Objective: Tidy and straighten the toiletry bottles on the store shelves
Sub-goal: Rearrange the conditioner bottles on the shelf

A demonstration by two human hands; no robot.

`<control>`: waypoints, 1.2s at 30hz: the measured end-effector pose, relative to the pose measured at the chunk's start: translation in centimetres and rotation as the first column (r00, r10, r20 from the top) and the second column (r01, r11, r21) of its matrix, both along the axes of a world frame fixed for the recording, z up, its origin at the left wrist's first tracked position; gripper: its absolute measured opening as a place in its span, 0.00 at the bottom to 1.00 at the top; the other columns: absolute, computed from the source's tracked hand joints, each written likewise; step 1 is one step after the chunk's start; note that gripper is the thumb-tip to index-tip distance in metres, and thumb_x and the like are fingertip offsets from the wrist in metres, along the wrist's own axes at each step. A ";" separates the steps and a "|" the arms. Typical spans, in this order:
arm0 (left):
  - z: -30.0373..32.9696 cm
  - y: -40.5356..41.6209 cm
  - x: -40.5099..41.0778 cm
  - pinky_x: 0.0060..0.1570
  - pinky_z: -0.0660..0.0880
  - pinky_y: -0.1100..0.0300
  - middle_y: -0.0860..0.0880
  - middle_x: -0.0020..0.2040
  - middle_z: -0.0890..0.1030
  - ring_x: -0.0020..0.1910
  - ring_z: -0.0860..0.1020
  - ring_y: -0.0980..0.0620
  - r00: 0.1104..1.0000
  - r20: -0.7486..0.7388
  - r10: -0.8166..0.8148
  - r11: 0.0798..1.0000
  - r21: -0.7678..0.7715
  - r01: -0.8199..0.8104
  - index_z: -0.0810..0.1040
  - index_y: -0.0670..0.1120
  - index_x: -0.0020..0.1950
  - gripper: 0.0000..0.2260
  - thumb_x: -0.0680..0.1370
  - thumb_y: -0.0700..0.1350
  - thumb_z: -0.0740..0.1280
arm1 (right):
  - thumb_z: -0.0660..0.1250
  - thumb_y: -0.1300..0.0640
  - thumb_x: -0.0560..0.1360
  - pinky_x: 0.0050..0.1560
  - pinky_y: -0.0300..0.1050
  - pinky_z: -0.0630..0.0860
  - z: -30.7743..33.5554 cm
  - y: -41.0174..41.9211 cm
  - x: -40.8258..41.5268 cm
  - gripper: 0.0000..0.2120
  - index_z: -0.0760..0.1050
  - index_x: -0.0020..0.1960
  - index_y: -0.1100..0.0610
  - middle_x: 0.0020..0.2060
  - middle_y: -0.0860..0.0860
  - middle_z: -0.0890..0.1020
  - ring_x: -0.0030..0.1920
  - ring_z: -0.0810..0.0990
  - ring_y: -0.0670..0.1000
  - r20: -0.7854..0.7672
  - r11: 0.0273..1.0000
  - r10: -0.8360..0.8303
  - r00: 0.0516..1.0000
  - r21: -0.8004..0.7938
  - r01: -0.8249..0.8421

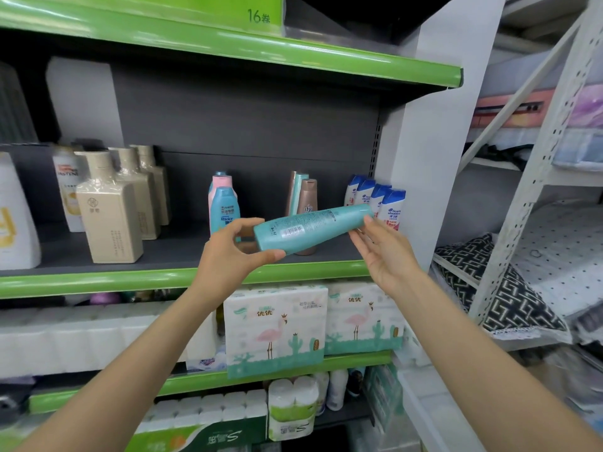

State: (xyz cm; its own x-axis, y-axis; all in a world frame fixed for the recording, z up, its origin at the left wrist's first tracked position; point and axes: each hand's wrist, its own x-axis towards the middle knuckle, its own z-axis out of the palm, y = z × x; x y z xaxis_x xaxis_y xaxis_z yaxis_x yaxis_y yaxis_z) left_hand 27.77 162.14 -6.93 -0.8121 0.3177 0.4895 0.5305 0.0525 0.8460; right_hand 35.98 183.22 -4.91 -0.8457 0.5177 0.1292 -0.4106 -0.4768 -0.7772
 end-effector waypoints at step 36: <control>8.5 17.3 -21.9 0.45 0.64 0.73 0.47 0.52 0.81 0.51 0.76 0.54 0.938 -0.230 0.259 0.917 -0.247 -0.313 0.80 0.43 0.55 0.09 0.79 0.41 0.63 | 0.73 0.57 0.71 0.43 0.48 0.76 4.4 13.5 -21.3 0.13 0.73 0.51 0.52 0.38 0.50 0.80 0.41 0.80 0.49 0.055 0.623 -0.299 0.953 0.767 0.151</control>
